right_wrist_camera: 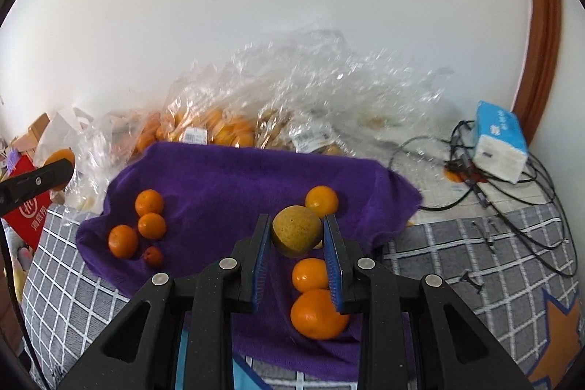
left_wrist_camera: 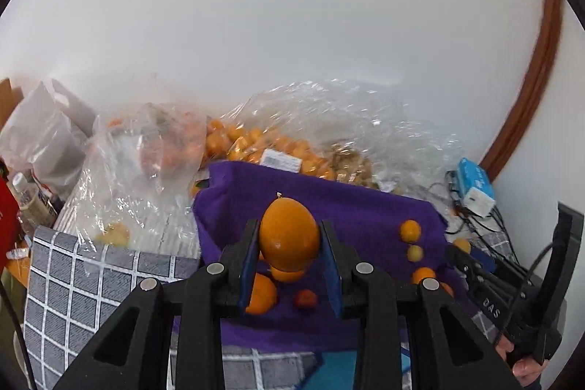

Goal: Organize fruits
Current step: 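Lift and carry the yellow fruit and orange with both grippers over the towel, then lower the orange onto the towel with the left gripper while the right gripper releases the yellow fruit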

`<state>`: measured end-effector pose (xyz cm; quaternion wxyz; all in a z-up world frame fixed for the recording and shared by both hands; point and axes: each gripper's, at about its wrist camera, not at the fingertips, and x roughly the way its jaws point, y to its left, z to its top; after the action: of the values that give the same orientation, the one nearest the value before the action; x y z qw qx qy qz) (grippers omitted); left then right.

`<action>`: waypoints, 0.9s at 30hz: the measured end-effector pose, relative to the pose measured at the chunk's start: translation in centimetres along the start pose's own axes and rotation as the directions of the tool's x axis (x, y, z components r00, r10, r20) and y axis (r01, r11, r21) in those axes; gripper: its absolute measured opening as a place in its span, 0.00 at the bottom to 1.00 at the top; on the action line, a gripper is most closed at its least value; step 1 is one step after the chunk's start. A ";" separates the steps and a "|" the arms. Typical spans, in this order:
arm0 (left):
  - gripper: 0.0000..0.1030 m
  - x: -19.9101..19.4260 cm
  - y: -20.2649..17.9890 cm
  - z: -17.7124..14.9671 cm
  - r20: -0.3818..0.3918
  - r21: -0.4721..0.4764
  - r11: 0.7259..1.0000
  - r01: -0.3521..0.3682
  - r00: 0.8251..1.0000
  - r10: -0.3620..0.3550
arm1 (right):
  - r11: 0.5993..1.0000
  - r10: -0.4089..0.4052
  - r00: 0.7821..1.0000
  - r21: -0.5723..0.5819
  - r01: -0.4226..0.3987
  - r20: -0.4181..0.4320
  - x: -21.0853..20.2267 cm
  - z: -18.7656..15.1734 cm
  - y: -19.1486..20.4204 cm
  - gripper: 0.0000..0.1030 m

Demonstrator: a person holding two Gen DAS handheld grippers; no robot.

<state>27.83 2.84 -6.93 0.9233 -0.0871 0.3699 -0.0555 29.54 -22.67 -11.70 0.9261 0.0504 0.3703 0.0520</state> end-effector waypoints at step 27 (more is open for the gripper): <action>0.30 12.8 1.4 0.5 -0.192 0.002 0.996 -0.084 0.978 0.083 | 0.996 0.027 0.988 -0.077 -0.038 -0.149 6.9 -2.3 2.9 0.27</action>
<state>37.42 2.17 -15.46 0.8846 -0.0684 0.4608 -0.0236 32.79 -18.70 -17.67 0.8964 0.0156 0.4348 0.0854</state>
